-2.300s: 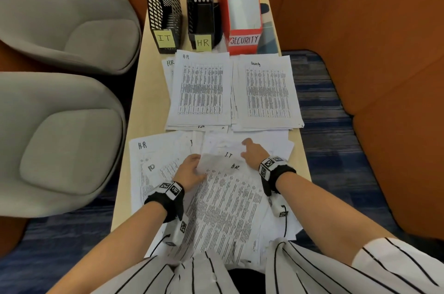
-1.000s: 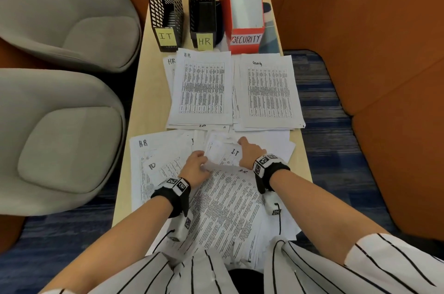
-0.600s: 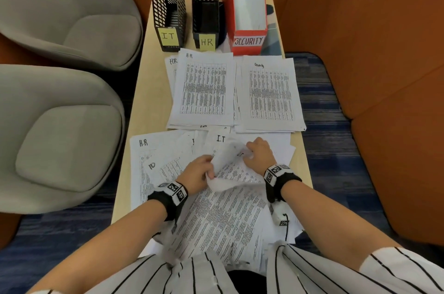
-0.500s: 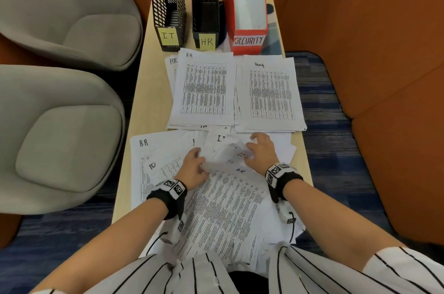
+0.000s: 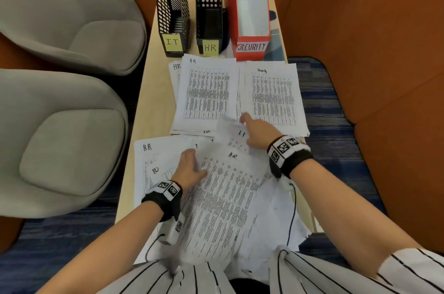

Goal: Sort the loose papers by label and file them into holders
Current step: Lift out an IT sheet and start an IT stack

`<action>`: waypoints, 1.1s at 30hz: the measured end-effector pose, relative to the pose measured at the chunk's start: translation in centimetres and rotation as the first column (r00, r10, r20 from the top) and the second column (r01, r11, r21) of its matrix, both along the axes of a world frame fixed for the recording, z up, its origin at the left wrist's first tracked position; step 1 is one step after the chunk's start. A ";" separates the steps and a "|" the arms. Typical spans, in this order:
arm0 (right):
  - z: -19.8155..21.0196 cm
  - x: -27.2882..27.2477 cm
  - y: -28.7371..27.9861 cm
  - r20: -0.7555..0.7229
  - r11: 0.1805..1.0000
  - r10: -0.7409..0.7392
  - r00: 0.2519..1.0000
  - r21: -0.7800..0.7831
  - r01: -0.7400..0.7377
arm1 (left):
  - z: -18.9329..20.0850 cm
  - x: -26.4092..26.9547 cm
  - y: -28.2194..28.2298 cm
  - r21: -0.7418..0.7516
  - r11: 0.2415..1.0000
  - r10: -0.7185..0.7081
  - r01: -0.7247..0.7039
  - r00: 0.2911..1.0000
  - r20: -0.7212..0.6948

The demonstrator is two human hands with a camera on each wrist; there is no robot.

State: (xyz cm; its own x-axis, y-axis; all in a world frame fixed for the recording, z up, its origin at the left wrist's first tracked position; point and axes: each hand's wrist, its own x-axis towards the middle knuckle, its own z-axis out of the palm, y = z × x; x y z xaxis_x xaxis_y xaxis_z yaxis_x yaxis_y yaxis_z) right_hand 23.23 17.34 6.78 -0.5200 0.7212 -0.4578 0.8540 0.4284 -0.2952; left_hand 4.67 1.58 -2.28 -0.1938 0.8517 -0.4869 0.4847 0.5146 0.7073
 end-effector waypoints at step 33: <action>12.3 -7.6 7.6 -0.510 0.839 0.126 0.851 0.513 0.183 | 7.0 -3.1 5.5 0.132 0.941 0.263 -0.312 0.918 0.297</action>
State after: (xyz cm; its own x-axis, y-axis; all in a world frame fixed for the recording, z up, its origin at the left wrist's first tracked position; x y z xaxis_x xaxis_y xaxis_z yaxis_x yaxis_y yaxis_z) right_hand 15.62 24.90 19.07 -0.5359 0.7820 0.3184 0.6600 0.6231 -0.4196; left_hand 1.55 7.13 4.68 -0.3251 0.8545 -0.4052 0.1114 0.4601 0.8808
